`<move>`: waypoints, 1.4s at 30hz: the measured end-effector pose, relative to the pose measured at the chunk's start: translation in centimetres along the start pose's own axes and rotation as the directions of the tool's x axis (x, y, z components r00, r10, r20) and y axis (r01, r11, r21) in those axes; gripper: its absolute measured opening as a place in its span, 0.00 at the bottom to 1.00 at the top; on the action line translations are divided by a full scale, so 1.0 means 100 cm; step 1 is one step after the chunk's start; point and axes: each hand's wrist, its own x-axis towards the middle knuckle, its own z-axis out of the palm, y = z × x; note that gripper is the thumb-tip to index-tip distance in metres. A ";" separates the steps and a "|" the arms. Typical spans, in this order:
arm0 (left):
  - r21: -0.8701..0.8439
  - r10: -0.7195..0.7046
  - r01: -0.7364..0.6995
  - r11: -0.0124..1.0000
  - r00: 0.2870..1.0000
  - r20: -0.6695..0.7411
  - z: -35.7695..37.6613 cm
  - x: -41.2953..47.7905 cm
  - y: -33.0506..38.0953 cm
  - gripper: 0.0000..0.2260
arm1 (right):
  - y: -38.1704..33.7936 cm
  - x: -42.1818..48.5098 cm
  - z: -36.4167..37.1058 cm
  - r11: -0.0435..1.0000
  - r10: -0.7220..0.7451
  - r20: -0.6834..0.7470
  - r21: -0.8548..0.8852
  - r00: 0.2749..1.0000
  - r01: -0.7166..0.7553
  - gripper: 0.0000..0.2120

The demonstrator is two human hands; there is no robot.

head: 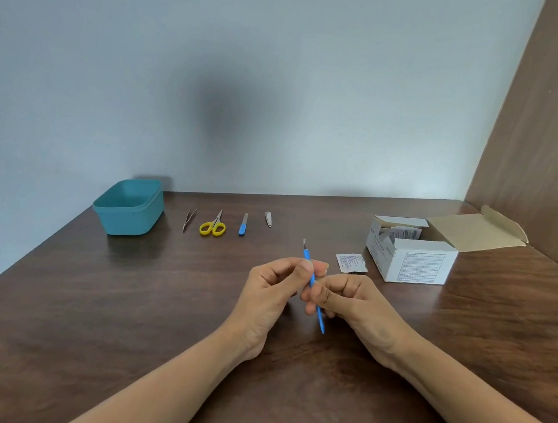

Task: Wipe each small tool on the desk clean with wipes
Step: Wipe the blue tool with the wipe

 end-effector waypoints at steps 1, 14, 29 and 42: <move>-0.008 0.001 -0.001 1.000 1.000 -0.013 0.000 0.000 0.000 0.15 | 0.000 0.000 0.001 1.000 0.002 0.005 -0.004 1.000 -0.002 0.16; -0.077 0.005 -0.019 0.997 0.982 -0.187 0.000 0.001 0.003 0.08 | 0.004 0.000 0.006 1.000 0.027 -0.095 -0.005 0.995 -0.027 0.07; -0.056 0.044 -0.057 0.997 0.977 -0.206 -0.003 0.002 0.000 0.08 | -0.002 -0.001 0.002 0.995 0.090 -0.016 -0.038 0.996 -0.091 0.05; -0.028 0.063 -0.071 0.997 0.976 -0.210 -0.004 0.004 -0.002 0.09 | -0.002 -0.001 0.001 0.992 0.092 -0.008 -0.082 0.996 -0.092 0.09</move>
